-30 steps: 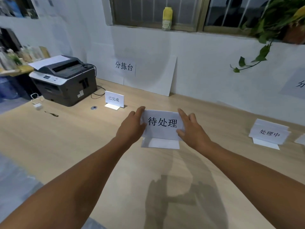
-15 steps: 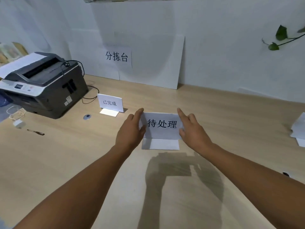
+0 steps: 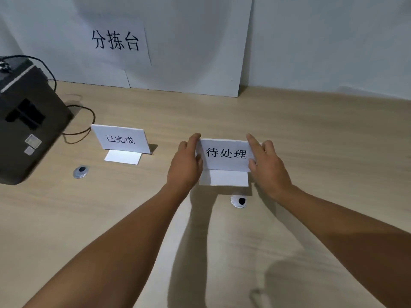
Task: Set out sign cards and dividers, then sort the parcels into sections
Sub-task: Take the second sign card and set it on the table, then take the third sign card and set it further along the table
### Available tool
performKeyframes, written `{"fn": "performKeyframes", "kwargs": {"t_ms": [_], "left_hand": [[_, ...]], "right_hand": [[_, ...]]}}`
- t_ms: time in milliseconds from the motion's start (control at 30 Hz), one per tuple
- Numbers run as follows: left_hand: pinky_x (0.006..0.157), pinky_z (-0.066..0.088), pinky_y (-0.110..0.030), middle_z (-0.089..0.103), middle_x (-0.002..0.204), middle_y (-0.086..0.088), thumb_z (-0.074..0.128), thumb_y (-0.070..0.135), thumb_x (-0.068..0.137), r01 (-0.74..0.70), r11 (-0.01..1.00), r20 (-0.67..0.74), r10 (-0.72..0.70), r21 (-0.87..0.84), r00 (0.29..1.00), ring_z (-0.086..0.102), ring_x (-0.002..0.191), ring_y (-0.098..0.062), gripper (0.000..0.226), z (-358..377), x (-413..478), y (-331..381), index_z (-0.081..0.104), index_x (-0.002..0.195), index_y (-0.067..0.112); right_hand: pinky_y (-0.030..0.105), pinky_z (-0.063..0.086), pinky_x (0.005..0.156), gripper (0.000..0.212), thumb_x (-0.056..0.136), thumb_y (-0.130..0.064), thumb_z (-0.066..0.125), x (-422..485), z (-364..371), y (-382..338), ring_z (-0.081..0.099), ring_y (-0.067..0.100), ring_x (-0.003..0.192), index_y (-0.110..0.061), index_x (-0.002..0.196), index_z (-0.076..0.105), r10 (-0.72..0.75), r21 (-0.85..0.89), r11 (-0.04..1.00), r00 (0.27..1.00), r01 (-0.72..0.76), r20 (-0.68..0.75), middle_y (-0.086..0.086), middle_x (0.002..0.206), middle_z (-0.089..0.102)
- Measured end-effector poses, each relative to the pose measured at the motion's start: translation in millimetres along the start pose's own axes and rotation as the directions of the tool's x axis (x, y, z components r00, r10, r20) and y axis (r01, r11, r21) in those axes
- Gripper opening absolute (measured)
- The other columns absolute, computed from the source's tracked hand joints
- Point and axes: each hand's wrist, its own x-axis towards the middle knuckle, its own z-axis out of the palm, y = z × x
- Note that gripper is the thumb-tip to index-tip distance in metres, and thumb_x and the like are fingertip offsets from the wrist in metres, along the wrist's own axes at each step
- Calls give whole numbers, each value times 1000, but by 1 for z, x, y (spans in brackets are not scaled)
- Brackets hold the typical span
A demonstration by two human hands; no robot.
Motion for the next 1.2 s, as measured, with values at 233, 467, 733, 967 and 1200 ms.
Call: {"fn": "performKeyframes", "kwargs": {"t_ms": [233, 467, 733, 967, 1200], "left_hand": [[75, 47, -32, 51, 129, -5, 57, 13, 99, 21, 999, 84, -17, -41, 996, 49, 93, -12, 64, 32, 52, -52, 28, 152, 34], [78, 44, -31, 47, 133, -6, 58, 12, 98, -17, 999, 186, 25, -46, 982, 57, 107, -24, 74, 54, 61, -74, 22, 159, 34], [109, 44, -45, 26, 161, -8, 67, 36, 95, -66, 997, 52, 65, 33, 997, 30, 147, -28, 82, 3, 38, -31, 16, 159, 42], [125, 22, -45, 26, 167, -2, 59, 59, 94, -315, 946, 147, 302, 76, 942, 14, 156, -26, 81, -25, -8, 106, 31, 159, 21], [126, 17, -41, 26, 167, 2, 58, 67, 90, -484, 875, 222, 468, 18, 855, 8, 157, -24, 91, 10, -103, 269, 27, 160, 18]], "right_hand": [[36, 52, 64, 69, 98, -9, 50, 49, 60, 1, 53, 26, 79, -30, 159, 26, 52, 6, 999, 998, -52, -19, 5, 117, 37], [33, 47, 62, 72, 100, -13, 52, 49, 94, 20, 54, 23, 76, -33, 160, 19, 104, -44, 994, 994, -102, 28, 4, 119, 39], [39, 55, 83, 83, 96, -38, 59, 14, 20, 6, 52, 22, 117, -43, 160, 5, 88, 10, 996, 996, -88, 7, -1, 149, 34], [41, 37, 114, 76, 96, -56, 53, -56, -120, 44, 31, 25, 146, -37, 161, 19, 104, -146, 984, 994, -105, -14, 3, 161, 29], [43, 42, 110, 71, 98, -54, 52, -195, -254, 145, 34, 23, 143, -37, 160, 22, 183, -211, 958, 980, -195, -74, 1, 160, 28]]}}
